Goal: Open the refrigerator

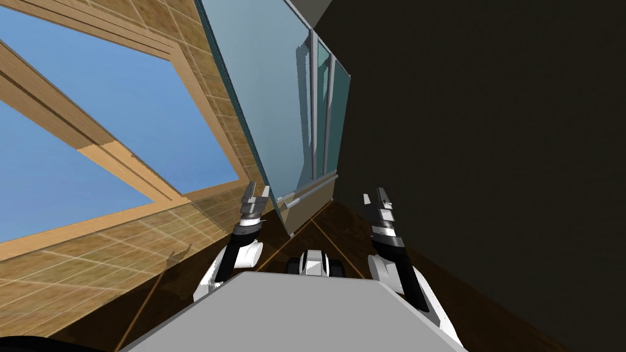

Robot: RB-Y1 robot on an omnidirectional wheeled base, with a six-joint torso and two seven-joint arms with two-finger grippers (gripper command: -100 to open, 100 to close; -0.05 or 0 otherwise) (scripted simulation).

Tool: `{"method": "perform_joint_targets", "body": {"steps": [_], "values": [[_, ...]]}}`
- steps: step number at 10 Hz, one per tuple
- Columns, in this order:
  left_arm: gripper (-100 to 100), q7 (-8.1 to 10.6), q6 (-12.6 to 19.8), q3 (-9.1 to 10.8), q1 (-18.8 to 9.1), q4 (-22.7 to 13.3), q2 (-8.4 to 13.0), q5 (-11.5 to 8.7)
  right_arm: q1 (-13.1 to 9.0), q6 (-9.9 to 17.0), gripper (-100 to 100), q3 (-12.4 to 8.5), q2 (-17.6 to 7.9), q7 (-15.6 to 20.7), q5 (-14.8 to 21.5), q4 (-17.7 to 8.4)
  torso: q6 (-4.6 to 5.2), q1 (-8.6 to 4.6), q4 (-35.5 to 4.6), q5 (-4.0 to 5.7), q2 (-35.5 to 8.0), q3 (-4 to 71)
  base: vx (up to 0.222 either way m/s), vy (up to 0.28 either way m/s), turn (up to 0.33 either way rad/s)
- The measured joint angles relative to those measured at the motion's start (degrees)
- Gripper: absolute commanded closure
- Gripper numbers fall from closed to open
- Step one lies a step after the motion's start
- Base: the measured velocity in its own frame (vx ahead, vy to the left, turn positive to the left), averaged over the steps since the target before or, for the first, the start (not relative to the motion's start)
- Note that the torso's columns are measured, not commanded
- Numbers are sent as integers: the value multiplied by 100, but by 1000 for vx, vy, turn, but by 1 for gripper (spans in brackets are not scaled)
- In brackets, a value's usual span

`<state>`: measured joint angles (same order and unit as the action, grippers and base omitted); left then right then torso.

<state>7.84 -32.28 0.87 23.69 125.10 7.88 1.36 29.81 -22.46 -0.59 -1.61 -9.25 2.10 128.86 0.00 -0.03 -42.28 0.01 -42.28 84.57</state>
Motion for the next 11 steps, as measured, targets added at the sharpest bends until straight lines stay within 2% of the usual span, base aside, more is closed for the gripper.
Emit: {"method": "perform_joint_targets", "body": {"steps": [3, 5, 11], "values": [[-100, 170, -244, 50, -167, -512, 86, -277, 0, 0, 0, 0, 0, 0, 0, 0, 0, 2, 1, -1, 2, 1, 118, -101, -6], [-100, 218, -342, 41, -256, -785, 78, -370, 0, 0, 0, 0, -1, 0, 0, 0, 0, 11, -4, -3, -12, -8, 98, -86, -10], [-100, 520, -771, 81, -583, -1785, 87, -891, 0, 0, 0, -1, -1, 0, 0, 0, -1, 22, -3, -5, -11, -6, 128, -113, -7]]}}
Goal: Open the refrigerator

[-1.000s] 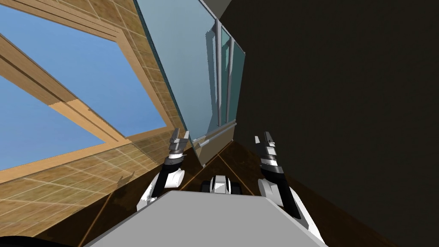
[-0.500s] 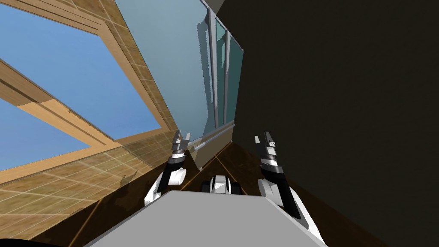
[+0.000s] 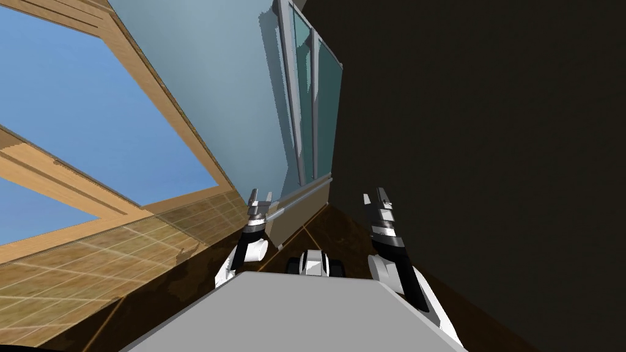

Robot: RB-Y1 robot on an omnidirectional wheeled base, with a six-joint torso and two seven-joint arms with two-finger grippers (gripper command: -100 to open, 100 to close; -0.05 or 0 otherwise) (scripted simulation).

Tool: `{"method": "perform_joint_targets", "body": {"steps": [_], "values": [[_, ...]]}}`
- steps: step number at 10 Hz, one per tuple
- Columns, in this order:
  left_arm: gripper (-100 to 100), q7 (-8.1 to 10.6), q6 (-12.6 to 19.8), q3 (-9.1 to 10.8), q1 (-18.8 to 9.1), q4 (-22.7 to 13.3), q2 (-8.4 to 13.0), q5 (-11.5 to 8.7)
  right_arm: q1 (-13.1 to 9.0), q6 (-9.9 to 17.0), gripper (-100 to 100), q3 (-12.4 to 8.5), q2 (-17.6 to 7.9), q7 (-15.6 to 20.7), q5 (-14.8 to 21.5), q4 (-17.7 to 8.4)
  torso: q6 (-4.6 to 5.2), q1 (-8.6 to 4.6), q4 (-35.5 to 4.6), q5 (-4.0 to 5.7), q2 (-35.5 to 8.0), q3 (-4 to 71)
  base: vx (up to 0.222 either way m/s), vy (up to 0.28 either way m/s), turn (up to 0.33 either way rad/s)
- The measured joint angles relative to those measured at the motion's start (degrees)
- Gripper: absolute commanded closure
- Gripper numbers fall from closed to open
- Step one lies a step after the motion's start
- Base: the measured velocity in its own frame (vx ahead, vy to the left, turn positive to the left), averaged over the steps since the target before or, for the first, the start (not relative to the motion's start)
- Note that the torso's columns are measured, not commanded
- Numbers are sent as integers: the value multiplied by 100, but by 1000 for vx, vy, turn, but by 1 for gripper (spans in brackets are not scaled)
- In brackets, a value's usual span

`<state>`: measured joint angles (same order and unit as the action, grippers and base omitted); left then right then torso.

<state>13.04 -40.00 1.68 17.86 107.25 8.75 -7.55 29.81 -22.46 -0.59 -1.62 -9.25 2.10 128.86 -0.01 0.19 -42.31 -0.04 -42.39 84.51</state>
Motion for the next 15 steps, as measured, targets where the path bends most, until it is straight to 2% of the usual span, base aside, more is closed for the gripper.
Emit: {"method": "perform_joint_targets", "body": {"steps": [7, 10, 15], "values": [[-100, 239, -383, 18, -352, -1052, 13, -458, 0, 0, 0, 0, 0, 0, 0, 0, 2, -29, 7, 7, 29, 17, 100, -85, -6], [-100, 323, -509, 13, -421, -1421, 20, -606, -1, 0, 0, 0, 0, 0, 0, 0, 1, -10, 0, 2, -1, -1, 79, -68, -6], [-100, 514, -825, 36, -741, -2352, 53, -971, 0, 0, 0, 0, 0, 0, 0, 0, 1, -25, 4, 6, 17, 10, 119, -108, -9]]}}
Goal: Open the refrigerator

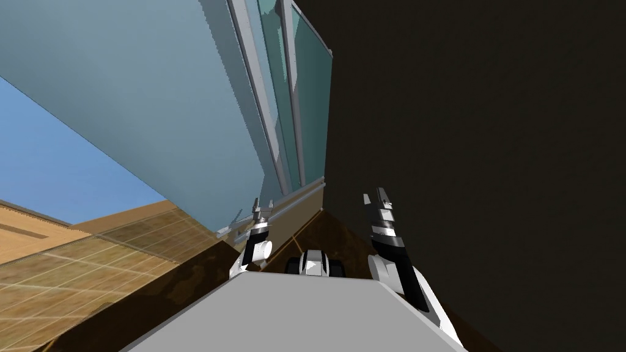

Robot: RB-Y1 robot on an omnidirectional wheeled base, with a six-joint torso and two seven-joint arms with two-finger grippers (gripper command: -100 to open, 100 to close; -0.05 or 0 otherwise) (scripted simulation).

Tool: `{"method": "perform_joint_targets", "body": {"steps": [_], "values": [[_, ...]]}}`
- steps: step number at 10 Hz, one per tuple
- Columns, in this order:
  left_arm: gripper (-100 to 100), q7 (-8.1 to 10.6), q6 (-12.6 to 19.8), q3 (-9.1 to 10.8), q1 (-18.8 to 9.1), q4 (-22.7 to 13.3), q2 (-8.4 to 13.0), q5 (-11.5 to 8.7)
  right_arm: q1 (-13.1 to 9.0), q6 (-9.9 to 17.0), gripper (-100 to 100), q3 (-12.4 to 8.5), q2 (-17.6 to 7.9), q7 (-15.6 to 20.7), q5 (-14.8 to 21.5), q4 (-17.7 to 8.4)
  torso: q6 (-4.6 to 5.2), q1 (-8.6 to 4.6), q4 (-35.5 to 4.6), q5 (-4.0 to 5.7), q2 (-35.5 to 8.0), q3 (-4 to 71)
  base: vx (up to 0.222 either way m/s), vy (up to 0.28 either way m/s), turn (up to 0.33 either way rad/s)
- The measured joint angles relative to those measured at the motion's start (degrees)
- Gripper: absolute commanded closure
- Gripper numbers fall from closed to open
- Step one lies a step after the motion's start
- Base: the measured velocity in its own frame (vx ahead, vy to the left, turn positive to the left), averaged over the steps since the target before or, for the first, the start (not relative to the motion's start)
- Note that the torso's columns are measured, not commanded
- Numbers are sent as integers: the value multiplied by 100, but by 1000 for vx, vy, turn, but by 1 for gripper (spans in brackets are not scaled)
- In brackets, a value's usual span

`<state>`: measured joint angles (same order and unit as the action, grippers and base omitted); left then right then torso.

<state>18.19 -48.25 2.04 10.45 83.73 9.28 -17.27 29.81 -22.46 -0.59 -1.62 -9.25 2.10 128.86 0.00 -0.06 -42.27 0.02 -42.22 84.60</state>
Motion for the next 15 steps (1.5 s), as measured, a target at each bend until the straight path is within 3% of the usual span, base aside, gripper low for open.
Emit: {"method": "perform_joint_targets", "body": {"steps": [8, 15], "values": [[-100, 242, -358, 15, -326, -1139, 77, -471, -1, 0, 0, 0, -1, 0, 0, 0, 0, 8, -2, -2, -8, -5, 85, -70, -5], [-100, 469, -705, 32, -598, -2070, 324, -862, -1, 0, 0, -1, -1, 0, 0, 0, -1, 13, -3, -4, -13, -7, 78, -66, -4]]}}
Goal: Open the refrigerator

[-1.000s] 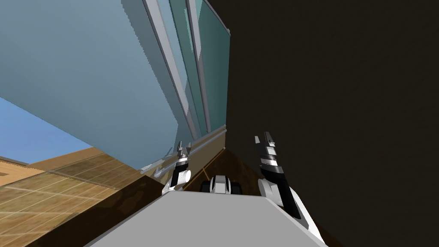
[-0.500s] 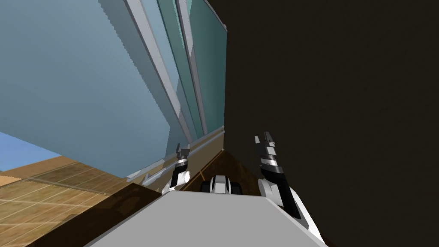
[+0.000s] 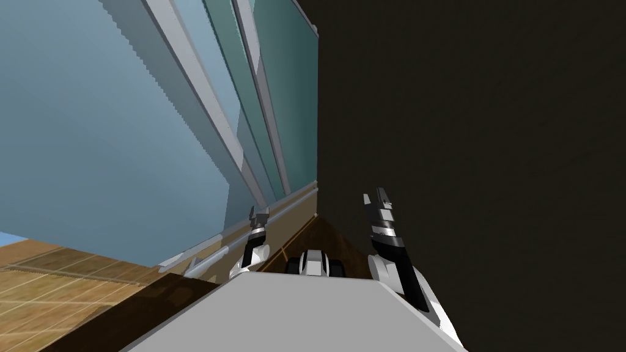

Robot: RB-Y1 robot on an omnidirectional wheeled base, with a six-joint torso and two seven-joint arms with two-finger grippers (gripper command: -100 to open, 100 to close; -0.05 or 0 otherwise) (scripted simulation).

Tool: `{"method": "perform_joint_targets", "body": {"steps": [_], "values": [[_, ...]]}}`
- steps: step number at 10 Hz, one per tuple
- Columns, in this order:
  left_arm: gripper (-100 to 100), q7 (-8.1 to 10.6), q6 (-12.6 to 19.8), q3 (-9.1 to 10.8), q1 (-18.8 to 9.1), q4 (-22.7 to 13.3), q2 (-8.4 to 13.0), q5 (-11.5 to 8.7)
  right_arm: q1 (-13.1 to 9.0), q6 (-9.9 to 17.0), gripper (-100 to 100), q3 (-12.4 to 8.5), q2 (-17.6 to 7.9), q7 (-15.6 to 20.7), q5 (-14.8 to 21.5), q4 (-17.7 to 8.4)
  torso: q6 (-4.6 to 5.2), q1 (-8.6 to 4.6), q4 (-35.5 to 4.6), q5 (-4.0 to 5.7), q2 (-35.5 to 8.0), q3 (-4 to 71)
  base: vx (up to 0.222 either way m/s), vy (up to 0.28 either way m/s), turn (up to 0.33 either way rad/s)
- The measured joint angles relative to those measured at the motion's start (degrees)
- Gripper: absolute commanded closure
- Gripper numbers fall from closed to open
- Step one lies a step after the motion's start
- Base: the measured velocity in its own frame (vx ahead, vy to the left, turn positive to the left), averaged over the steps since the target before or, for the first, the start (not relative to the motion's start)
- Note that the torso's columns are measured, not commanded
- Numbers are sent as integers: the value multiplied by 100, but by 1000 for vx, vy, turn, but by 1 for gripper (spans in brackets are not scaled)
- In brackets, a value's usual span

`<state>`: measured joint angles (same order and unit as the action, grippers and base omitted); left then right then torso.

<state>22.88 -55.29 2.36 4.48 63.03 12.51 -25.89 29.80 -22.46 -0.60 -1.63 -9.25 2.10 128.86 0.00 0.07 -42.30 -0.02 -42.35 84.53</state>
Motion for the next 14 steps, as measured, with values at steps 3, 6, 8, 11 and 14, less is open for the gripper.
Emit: {"method": "perform_joint_targets", "body": {"steps": [3, 6, 8, 11, 14], "values": [[-100, -56, 47, 331, -1, 51, -105, 98, -4, 1, 0, 0, -1, 0, 0, -1, 18, 8, -9, 0, -9, -6, -81, 73, -339], [-100, -54, 41, 772, -81, -23, -148, 181, -3, 0, 0, 0, -1, 0, 0, 0, 5, -6, 5, 3, 13, 10, -64, 44, -280], [-100, -50, 11, 1103, -180, -178, -173, 235, -2, 0, 0, 0, -1, 0, 0, 0, -3, 5, -3, 10, 25, 14, -42, 0, -167], [-100, -112, 104, 1572, -146, -106, -297, 333, -3, 1, 0, -1, -2, 0, 0, -1, 33, 16, -20, 23, 33, 23, -98, 46, -337], [-100, -155, 154, 1910, -141, -52, -391, 375, 1, 0, 0, -1, 0, 0, 0, 0, -28, 25, -28, 49, 32, 29, -24, -5, -101]]}}
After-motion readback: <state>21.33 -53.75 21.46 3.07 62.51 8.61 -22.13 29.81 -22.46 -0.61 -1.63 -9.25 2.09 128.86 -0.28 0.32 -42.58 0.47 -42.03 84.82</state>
